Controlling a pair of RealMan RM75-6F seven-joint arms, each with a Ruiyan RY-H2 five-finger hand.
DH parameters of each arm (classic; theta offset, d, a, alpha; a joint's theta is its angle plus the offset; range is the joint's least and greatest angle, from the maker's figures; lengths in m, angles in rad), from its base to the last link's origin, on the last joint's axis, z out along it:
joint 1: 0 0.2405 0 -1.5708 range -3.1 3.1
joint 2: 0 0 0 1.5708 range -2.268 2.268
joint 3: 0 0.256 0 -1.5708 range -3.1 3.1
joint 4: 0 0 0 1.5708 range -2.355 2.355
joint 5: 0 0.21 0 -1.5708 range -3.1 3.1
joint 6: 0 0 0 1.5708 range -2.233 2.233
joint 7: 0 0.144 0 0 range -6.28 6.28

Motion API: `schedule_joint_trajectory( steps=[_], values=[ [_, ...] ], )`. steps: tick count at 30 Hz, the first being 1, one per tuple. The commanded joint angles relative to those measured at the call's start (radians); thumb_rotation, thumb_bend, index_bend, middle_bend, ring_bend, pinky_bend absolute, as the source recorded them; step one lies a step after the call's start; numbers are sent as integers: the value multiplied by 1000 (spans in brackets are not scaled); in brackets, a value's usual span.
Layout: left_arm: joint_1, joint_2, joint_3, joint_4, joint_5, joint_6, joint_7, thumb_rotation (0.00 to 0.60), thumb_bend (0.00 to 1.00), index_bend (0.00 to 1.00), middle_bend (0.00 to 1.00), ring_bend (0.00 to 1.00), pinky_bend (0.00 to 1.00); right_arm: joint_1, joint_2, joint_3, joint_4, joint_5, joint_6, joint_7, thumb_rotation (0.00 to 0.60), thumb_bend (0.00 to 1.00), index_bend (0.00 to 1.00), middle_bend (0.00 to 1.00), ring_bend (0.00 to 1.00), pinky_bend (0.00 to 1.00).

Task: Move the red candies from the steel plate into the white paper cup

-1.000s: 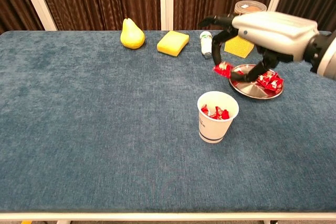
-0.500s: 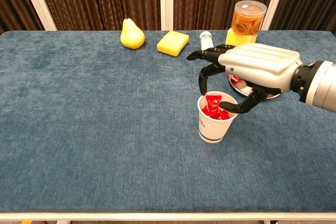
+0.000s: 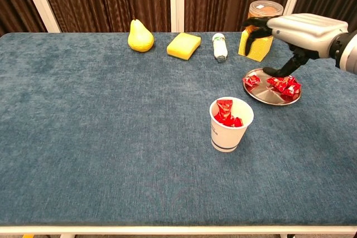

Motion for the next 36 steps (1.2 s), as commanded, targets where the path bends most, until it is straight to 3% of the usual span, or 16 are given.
schedule_joint_trajectory(
  steps=[1,8,14,36],
  values=[
    [2,2,1,-1,-3,0,0,600,158,73,43,81,147,43,-90,38,173,118,-105,-21,600,263,349,6,0,0],
    [4,6,1,-6,-4,1,4,600,157,73,43,81,147,90,-212,45,359,164,-171,-45,600,244,355,10,0,0],
    [3,7,1,-8,-8,-2,7,600,157,73,43,81,147,110,-270,47,444,172,-199,-49,600,244,370,19,0,0],
    [7,3,1,4,-12,-4,-4,600,157,73,43,81,147,124,-323,50,515,170,-224,-61,600,244,454,51,0,0]
  ],
)
